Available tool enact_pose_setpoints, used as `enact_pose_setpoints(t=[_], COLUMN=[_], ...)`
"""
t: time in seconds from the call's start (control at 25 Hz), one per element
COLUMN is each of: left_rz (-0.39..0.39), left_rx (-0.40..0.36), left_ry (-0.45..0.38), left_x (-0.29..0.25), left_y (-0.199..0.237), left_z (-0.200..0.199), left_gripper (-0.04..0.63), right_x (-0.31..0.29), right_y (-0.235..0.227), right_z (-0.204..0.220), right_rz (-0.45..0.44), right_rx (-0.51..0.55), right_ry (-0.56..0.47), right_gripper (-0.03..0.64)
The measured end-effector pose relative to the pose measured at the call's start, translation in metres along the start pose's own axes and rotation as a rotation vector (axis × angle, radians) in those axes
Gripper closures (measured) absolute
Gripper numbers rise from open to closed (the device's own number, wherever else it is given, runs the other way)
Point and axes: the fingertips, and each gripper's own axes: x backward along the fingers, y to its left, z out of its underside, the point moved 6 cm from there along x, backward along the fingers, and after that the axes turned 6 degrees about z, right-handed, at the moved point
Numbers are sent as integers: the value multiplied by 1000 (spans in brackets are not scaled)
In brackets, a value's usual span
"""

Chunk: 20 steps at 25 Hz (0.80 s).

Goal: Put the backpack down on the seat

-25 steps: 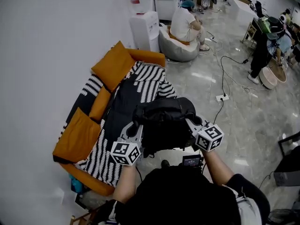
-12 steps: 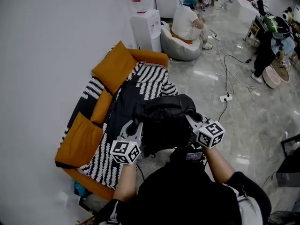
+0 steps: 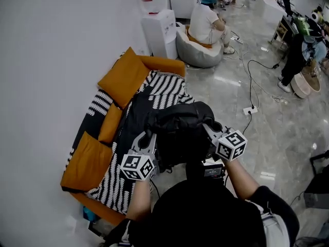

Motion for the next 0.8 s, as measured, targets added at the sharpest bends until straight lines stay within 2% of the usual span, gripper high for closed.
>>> enact_pose_setpoints(t=[0.8], left_rz=[-78], left_rx=[55], left_ry=[-7], left_x=[-166], left_y=[91], left_z=[-51], left_gripper=[554], right_x=[-150], right_y=[-127], right_z=[-74], right_rz=[-86], right_rx=[-5], right_ry=[39], right_gripper=[568])
